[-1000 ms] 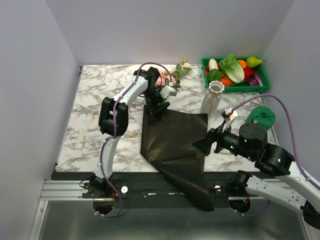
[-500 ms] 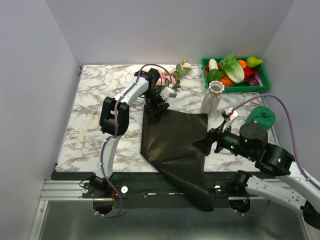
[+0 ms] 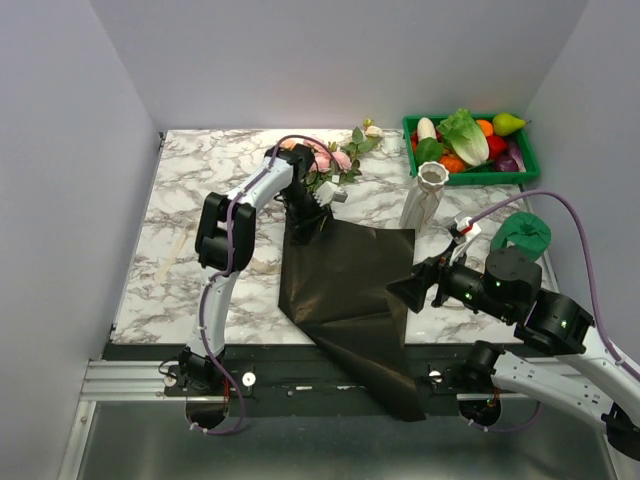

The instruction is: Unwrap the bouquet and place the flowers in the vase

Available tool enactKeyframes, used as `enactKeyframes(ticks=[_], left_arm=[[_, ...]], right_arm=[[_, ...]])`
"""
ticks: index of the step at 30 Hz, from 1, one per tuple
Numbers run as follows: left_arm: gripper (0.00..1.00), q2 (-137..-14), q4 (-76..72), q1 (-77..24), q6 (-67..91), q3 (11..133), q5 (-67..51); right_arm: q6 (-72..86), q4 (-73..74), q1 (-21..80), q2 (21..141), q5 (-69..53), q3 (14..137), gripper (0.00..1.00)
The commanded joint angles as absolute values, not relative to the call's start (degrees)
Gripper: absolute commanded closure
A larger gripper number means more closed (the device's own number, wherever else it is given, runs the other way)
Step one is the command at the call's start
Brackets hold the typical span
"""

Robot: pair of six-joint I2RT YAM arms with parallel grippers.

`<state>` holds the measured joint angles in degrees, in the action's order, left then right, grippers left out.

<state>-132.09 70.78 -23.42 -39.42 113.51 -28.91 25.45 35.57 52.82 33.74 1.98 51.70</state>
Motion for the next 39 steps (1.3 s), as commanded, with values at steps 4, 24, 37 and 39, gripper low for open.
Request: enactKeyframes(ticks=[4, 24, 37, 39], left_arm=[[0.67, -125.69, 70.22, -23.38, -38.24, 114.43, -29.44], [0.76, -110.12, 68.56, -24.08, -38.06, 102.22, -39.47], [0.52, -130.42, 71.46, -26.8, -40.16, 122.25, -36.3], [0.52, -132.62, 71.54, -27.25, -41.04, 123.66, -35.07]], right_arm=[[25.31, 33.05, 53.09, 33.57, 1.05, 52.03, 0.11], [24.26, 33.84, 53.0, 38.4, 7.29, 52.74, 0.14], [24.96, 32.08, 53.0, 36.56, 6.86, 50.19, 0.14], [24.96, 31.99, 53.09, 36.47, 6.16, 50.36, 0.14]])
